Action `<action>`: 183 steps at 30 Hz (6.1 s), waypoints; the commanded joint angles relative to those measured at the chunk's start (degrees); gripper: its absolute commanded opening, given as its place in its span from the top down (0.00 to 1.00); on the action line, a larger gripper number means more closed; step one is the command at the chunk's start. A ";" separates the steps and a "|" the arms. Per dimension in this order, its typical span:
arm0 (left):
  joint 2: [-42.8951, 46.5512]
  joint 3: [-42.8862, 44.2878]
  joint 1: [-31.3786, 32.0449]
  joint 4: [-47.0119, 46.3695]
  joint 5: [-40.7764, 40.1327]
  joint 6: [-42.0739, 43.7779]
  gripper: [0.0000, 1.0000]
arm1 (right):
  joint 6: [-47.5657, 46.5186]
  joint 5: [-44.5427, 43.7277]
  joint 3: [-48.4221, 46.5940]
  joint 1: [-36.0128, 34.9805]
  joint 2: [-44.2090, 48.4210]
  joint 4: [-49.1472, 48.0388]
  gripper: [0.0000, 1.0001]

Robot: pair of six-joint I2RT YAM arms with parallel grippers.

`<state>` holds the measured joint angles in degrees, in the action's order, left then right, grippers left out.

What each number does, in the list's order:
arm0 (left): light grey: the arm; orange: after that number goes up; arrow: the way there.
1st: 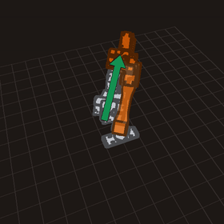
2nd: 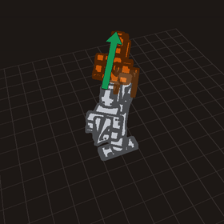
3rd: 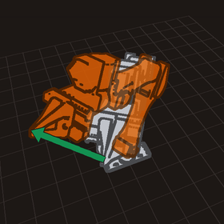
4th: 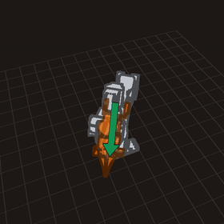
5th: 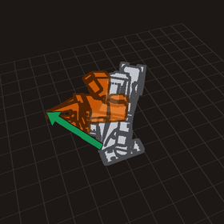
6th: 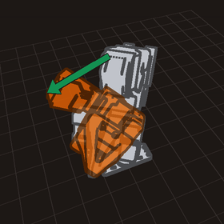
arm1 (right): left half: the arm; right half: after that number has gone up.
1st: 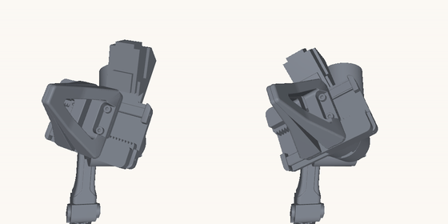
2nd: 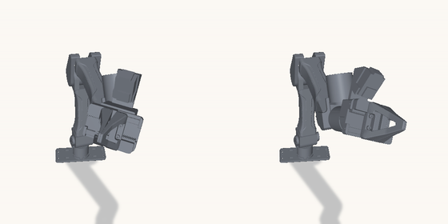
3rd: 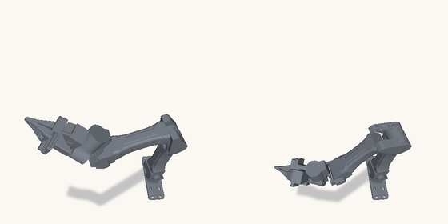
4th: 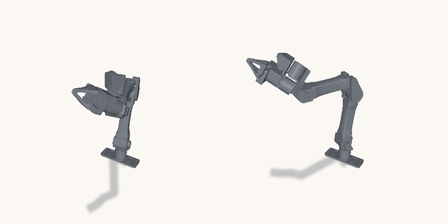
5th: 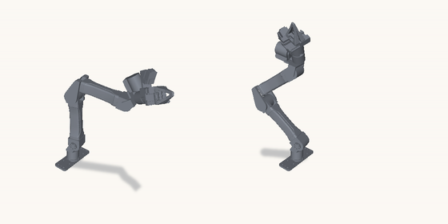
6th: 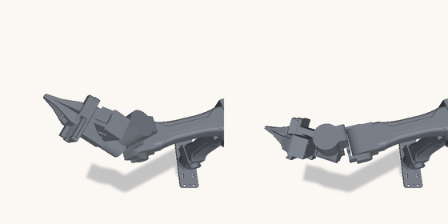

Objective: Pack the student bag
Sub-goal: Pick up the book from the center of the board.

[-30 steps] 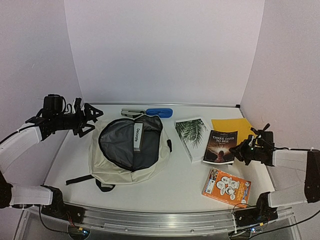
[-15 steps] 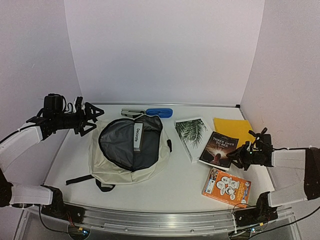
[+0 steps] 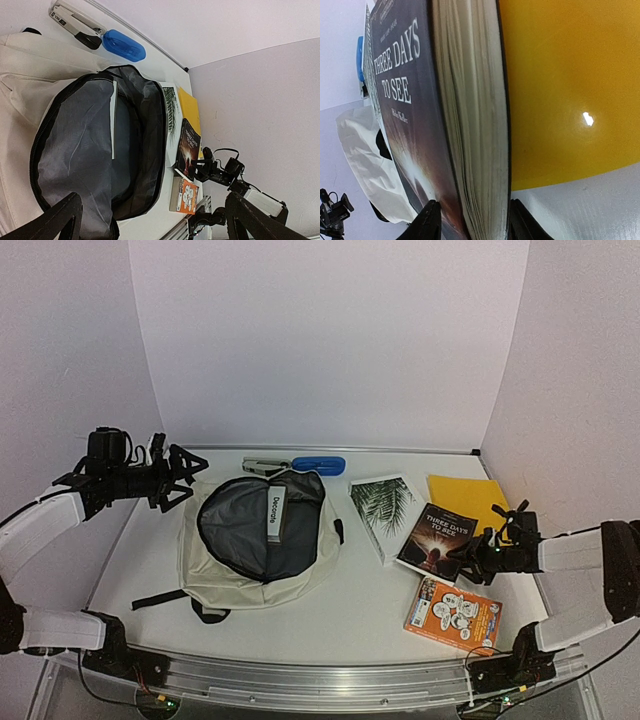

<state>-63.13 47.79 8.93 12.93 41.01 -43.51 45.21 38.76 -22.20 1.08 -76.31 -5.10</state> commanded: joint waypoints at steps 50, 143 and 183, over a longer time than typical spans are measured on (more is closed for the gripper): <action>-14.96 25.14 16.13 15.64 13.95 25.41 0.00 | -10.76 26.75 -49.36 -40.44 -11.21 3.33 1.00; -4.73 6.79 14.36 -34.99 7.01 -4.77 1.00 | 1.65 4.98 -38.79 -38.10 -10.45 -18.92 0.02; -1.12 2.86 14.32 -0.87 -15.39 0.13 0.20 | -5.07 -11.86 -48.91 -42.25 -14.73 -14.00 1.00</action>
<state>-67.57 50.65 23.20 -2.74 36.29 -45.89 54.13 39.31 -65.23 -41.41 -97.56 -36.73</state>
